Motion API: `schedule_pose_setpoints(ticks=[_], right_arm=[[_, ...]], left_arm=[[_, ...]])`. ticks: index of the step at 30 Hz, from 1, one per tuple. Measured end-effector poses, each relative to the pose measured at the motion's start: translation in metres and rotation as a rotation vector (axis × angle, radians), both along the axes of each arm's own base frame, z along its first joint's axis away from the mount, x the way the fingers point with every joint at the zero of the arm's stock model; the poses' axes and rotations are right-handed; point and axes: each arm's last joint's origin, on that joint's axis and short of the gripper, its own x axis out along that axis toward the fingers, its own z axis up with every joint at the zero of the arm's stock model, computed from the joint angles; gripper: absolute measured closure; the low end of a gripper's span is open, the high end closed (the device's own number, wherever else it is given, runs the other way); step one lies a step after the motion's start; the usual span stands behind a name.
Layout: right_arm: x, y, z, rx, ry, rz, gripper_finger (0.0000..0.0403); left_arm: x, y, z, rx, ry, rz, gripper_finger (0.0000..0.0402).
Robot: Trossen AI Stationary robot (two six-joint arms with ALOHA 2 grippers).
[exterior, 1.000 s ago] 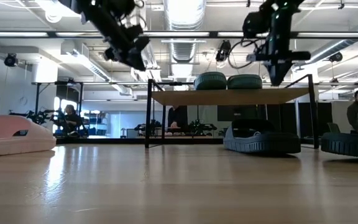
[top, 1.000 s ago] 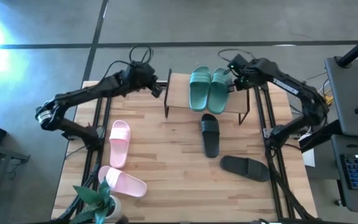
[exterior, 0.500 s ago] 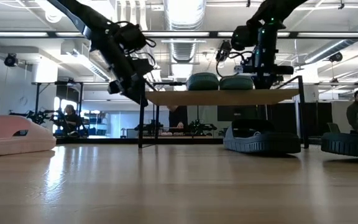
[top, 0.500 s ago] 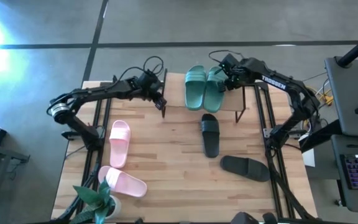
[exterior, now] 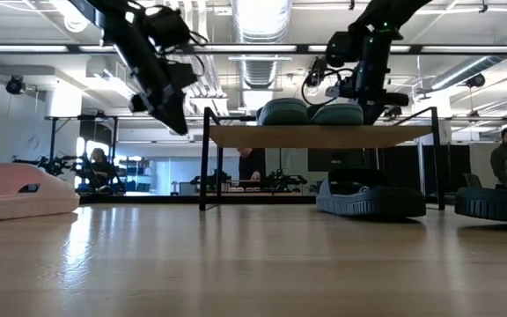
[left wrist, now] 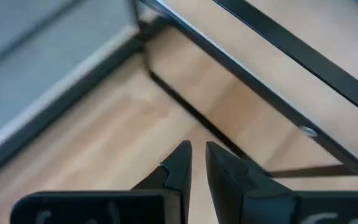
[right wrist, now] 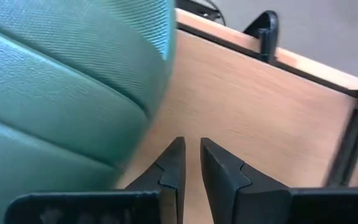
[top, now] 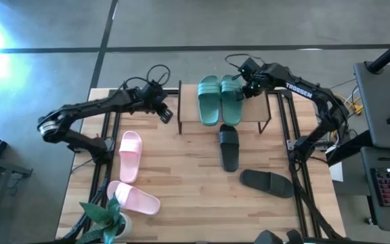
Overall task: Pick and place slides into the shelf
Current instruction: Adjust the green slides on the shelf, then put the black slides under the shelf
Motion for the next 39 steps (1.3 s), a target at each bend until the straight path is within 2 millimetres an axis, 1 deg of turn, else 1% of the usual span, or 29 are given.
schedule_pose_setpoints(ticks=[2, 5, 7, 9, 11, 14, 16, 19, 21, 24, 26, 28, 31, 36, 39], right_arm=[[-0.004, 0.003, 0.003, 0.002, 0.009, 0.001, 0.0360], [-0.011, 0.009, 0.010, 0.010, 0.021, 0.010, 0.0360], [-0.014, 0.019, 0.018, 0.023, 0.003, 0.041, 0.0360], [-0.017, 0.033, 0.029, 0.045, -0.037, 0.103, 0.0360], [-0.020, 0.053, 0.039, 0.059, -0.068, 0.163, 0.0360], [-0.029, 0.086, 0.052, 0.038, -0.074, 0.257, 0.0360], [-0.037, 0.112, 0.058, -0.009, -0.072, 0.370, 0.0360], [-0.051, 0.155, 0.060, -0.067, -0.091, 0.570, 0.0360], [-0.063, 0.179, 0.056, -0.046, -0.142, 0.565, 0.0360], [-0.079, 0.205, 0.041, 0.069, -0.218, 0.400, 0.0360], [-0.082, 0.220, 0.026, 0.158, -0.234, 0.296, 0.0360], [-0.080, 0.237, 0.011, 0.230, -0.222, 0.264, 0.0360], [-0.073, 0.261, -0.010, 0.268, -0.144, 0.254, 0.0360], [-0.066, 0.294, -0.033, 0.313, -0.033, 0.258, 0.0360], [-0.062, 0.307, -0.044, 0.368, 0.058, 0.245, 0.0360]], left_arm=[[-0.009, -0.003, 0.009, 0.019, -0.013, 0.016, 0.0369], [-0.016, -0.009, 0.021, 0.022, -0.080, -0.004, 0.0369], [-0.020, -0.015, 0.029, -0.004, -0.140, -0.036, 0.0369], [-0.021, -0.023, 0.036, -0.037, -0.199, -0.098, 0.0369], [-0.021, -0.034, 0.041, -0.056, -0.236, -0.169, 0.0369], [-0.015, -0.055, 0.045, -0.056, -0.248, -0.277, 0.0369], [-0.011, -0.069, 0.045, -0.039, -0.238, -0.322, 0.0369], [-0.005, -0.091, 0.045, 0.014, -0.211, -0.347, 0.0369], [-0.003, -0.102, 0.043, 0.038, -0.190, -0.365, 0.0369], [0.004, -0.113, 0.041, 0.043, -0.191, -0.372, 0.0369], [0.006, -0.116, 0.037, 0.032, -0.175, -0.365, 0.0369], [0.012, -0.117, 0.034, 0.034, -0.173, -0.370, 0.0369], [0.019, -0.119, 0.025, 0.051, -0.117, -0.411, 0.0369], [0.030, -0.132, 0.014, 0.081, -0.044, -0.553, 0.0369], [0.034, -0.141, 0.007, 0.073, -0.017, -0.594, 0.0369]])
